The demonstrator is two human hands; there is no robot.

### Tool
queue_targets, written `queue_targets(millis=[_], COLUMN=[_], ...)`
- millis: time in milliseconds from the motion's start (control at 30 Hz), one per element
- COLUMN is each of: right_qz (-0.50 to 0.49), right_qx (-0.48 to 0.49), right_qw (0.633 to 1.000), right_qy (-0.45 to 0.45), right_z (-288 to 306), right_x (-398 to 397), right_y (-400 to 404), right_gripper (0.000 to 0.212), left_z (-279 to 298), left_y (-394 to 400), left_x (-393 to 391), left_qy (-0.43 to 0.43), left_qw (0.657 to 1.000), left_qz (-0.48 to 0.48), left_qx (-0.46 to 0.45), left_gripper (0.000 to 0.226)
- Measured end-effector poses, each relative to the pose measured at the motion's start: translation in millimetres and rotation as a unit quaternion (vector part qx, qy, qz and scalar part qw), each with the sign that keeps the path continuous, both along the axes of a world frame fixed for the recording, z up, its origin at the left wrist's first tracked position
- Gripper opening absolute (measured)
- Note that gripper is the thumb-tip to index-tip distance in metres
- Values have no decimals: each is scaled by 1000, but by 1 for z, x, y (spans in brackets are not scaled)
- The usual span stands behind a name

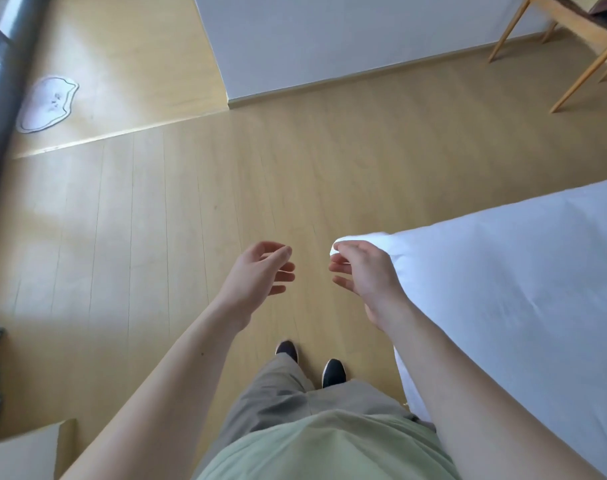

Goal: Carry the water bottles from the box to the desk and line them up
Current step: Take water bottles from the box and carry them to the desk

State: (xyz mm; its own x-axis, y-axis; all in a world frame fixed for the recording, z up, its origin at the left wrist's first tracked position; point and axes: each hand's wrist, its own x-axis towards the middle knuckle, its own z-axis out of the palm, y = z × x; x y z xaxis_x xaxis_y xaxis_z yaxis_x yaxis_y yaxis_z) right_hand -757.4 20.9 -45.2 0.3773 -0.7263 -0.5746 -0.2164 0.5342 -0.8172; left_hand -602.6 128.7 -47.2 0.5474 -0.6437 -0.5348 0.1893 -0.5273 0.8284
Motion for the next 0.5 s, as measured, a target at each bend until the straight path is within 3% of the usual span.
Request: queue_targets(millis=[500], right_qz=[-82], right_qx=[7], right_qw=[996], right_qy=[22], right_z=[-22], right_x=[130], right_y=[-214], right_gripper=[12], left_z=[-22], left_y=[-239], left_x=[146], left_qy=[33], left_qw=[996], left_qz=[-82], left_qx=[12], left_gripper=[18])
